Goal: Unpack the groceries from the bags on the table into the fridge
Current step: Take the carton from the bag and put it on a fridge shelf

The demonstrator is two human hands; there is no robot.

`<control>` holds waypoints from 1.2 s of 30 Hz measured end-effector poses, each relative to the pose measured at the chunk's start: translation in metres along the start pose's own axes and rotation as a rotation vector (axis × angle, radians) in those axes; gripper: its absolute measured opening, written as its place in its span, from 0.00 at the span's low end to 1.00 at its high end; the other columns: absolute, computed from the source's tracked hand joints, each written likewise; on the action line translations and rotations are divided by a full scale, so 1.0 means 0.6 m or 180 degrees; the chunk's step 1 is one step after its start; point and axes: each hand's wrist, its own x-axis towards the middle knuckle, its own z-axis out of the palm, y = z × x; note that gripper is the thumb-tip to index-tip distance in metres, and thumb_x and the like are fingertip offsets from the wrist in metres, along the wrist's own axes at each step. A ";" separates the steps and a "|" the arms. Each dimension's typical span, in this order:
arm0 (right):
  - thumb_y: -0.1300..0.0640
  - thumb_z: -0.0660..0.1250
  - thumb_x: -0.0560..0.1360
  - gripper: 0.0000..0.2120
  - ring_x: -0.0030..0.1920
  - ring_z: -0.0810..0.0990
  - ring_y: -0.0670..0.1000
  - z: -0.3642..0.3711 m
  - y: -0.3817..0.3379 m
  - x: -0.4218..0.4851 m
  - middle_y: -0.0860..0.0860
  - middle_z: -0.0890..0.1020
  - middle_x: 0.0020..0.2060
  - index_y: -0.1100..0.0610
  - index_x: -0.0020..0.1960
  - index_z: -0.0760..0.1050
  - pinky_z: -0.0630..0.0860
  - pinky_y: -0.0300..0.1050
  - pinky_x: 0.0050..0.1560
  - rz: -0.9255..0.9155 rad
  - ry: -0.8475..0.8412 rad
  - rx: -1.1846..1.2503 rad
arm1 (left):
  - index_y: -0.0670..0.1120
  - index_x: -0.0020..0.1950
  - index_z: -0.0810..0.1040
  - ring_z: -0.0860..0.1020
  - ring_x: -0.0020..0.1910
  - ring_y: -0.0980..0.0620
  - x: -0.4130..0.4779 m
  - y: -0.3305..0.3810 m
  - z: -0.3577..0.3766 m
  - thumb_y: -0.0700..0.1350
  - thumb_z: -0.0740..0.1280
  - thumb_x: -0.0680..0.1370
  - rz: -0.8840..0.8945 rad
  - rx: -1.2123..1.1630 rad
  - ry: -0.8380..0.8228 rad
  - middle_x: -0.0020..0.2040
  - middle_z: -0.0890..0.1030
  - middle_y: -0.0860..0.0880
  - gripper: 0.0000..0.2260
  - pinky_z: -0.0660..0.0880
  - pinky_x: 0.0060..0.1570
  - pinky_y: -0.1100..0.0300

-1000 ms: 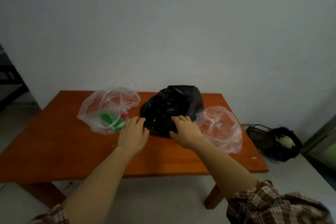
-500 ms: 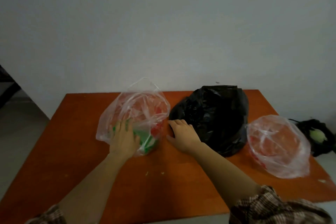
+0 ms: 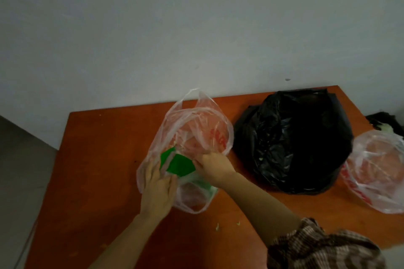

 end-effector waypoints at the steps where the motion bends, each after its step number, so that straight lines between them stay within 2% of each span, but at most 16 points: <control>1: 0.52 0.55 0.82 0.14 0.51 0.79 0.59 0.006 -0.003 0.005 0.57 0.80 0.49 0.59 0.55 0.76 0.74 0.51 0.48 0.0065 -0.0111 -0.0004 | 0.50 0.47 0.83 0.46 0.76 0.48 0.001 -0.006 0.001 0.53 0.57 0.80 -0.0056 -0.0055 -0.0029 0.76 0.62 0.46 0.16 0.52 0.74 0.46; 2: 0.52 0.57 0.81 0.13 0.50 0.79 0.58 0.011 -0.005 0.009 0.56 0.80 0.49 0.59 0.55 0.76 0.74 0.51 0.46 0.0117 -0.0180 -0.0021 | 0.50 0.48 0.83 0.47 0.76 0.48 0.003 -0.012 0.003 0.50 0.62 0.78 -0.0110 -0.0120 -0.0017 0.75 0.63 0.46 0.10 0.53 0.74 0.47; 3: 0.51 0.59 0.80 0.13 0.51 0.78 0.58 0.017 -0.008 0.013 0.56 0.79 0.51 0.59 0.56 0.75 0.75 0.50 0.47 0.0162 -0.0222 -0.0028 | 0.50 0.54 0.81 0.49 0.76 0.47 0.004 -0.015 0.003 0.49 0.66 0.77 -0.0155 -0.0174 -0.0019 0.74 0.63 0.46 0.09 0.53 0.74 0.48; 5: 0.49 0.63 0.78 0.17 0.55 0.77 0.58 0.031 -0.016 0.020 0.56 0.77 0.56 0.58 0.61 0.72 0.75 0.51 0.51 0.0227 -0.0267 0.0056 | 0.48 0.65 0.73 0.53 0.75 0.47 0.007 -0.020 0.002 0.48 0.69 0.74 -0.0289 -0.0347 -0.0088 0.73 0.64 0.46 0.21 0.55 0.73 0.49; 8: 0.44 0.67 0.75 0.30 0.64 0.71 0.57 0.053 -0.033 0.038 0.56 0.72 0.65 0.59 0.71 0.64 0.69 0.52 0.63 0.0303 -0.0266 0.0080 | 0.47 0.73 0.63 0.52 0.75 0.47 0.015 -0.032 -0.001 0.47 0.72 0.71 -0.0368 -0.0486 -0.0267 0.74 0.61 0.47 0.32 0.57 0.73 0.48; 10: 0.45 0.68 0.73 0.36 0.68 0.67 0.58 0.067 -0.047 0.052 0.58 0.69 0.68 0.61 0.73 0.59 0.64 0.54 0.69 0.0349 -0.0273 -0.0134 | 0.47 0.75 0.58 0.49 0.76 0.47 0.021 -0.039 0.002 0.47 0.71 0.72 -0.0446 -0.0533 -0.0404 0.75 0.59 0.48 0.35 0.55 0.73 0.50; 14: 0.49 0.70 0.73 0.44 0.70 0.66 0.60 0.091 -0.064 0.075 0.61 0.67 0.69 0.64 0.77 0.48 0.62 0.57 0.71 0.0548 -0.0233 -0.0368 | 0.46 0.76 0.53 0.49 0.77 0.47 0.026 -0.050 0.019 0.50 0.69 0.74 -0.0501 -0.0610 -0.0506 0.76 0.57 0.46 0.37 0.53 0.73 0.50; 16: 0.52 0.70 0.73 0.44 0.69 0.66 0.60 0.093 -0.068 0.082 0.62 0.67 0.69 0.65 0.76 0.47 0.63 0.57 0.70 0.0601 -0.0230 -0.0463 | 0.47 0.77 0.51 0.49 0.77 0.46 0.026 -0.051 0.024 0.52 0.69 0.74 -0.0632 -0.0651 -0.0532 0.77 0.56 0.47 0.38 0.55 0.73 0.49; 21: 0.51 0.73 0.69 0.43 0.66 0.68 0.60 0.062 -0.068 0.076 0.60 0.68 0.67 0.63 0.74 0.53 0.70 0.55 0.65 0.0676 -0.0199 -0.0067 | 0.49 0.77 0.48 0.52 0.76 0.45 0.032 -0.058 0.018 0.58 0.72 0.70 -0.0943 -0.0815 -0.0564 0.77 0.54 0.46 0.46 0.62 0.70 0.45; 25: 0.52 0.75 0.65 0.42 0.63 0.70 0.58 0.021 -0.064 0.052 0.57 0.69 0.64 0.60 0.71 0.56 0.75 0.54 0.60 0.0473 -0.0036 0.0509 | 0.46 0.77 0.52 0.55 0.75 0.43 0.039 -0.066 0.013 0.59 0.73 0.66 -0.0849 -0.0695 -0.0610 0.75 0.59 0.44 0.47 0.62 0.70 0.48; 27: 0.52 0.77 0.64 0.42 0.58 0.74 0.56 0.004 -0.057 0.039 0.55 0.72 0.61 0.57 0.70 0.57 0.76 0.51 0.54 0.0315 0.0079 0.0714 | 0.47 0.78 0.51 0.55 0.75 0.42 0.042 -0.066 0.013 0.60 0.72 0.66 -0.0713 -0.0503 -0.0718 0.76 0.59 0.44 0.48 0.61 0.71 0.47; 29: 0.53 0.75 0.67 0.40 0.52 0.76 0.53 -0.010 -0.049 0.021 0.55 0.74 0.59 0.56 0.71 0.57 0.74 0.46 0.47 0.0133 0.0169 0.0995 | 0.49 0.78 0.44 0.51 0.76 0.42 0.046 -0.063 0.011 0.60 0.72 0.66 -0.0753 -0.0432 -0.0888 0.77 0.54 0.44 0.51 0.58 0.72 0.46; 31: 0.54 0.73 0.71 0.38 0.49 0.77 0.50 -0.021 -0.045 0.001 0.54 0.76 0.58 0.56 0.74 0.56 0.74 0.43 0.45 0.0050 0.0334 0.1443 | 0.51 0.78 0.40 0.46 0.77 0.43 0.049 -0.060 0.009 0.60 0.73 0.66 -0.0852 -0.0431 -0.1039 0.78 0.48 0.45 0.53 0.55 0.73 0.45; 34: 0.56 0.67 0.77 0.27 0.44 0.80 0.51 -0.040 -0.044 -0.023 0.53 0.80 0.53 0.56 0.72 0.62 0.78 0.42 0.40 0.0203 0.0624 0.1962 | 0.49 0.78 0.44 0.45 0.77 0.41 0.053 -0.056 0.004 0.57 0.73 0.68 -0.0800 -0.0237 -0.1239 0.78 0.46 0.44 0.50 0.53 0.73 0.45; 36: 0.55 0.64 0.79 0.21 0.41 0.79 0.47 -0.057 -0.038 -0.035 0.52 0.81 0.50 0.56 0.70 0.66 0.74 0.36 0.37 0.0220 0.0668 0.1929 | 0.47 0.78 0.47 0.46 0.77 0.41 0.057 -0.056 0.000 0.54 0.73 0.69 -0.0811 -0.0199 -0.1370 0.78 0.48 0.43 0.47 0.54 0.73 0.45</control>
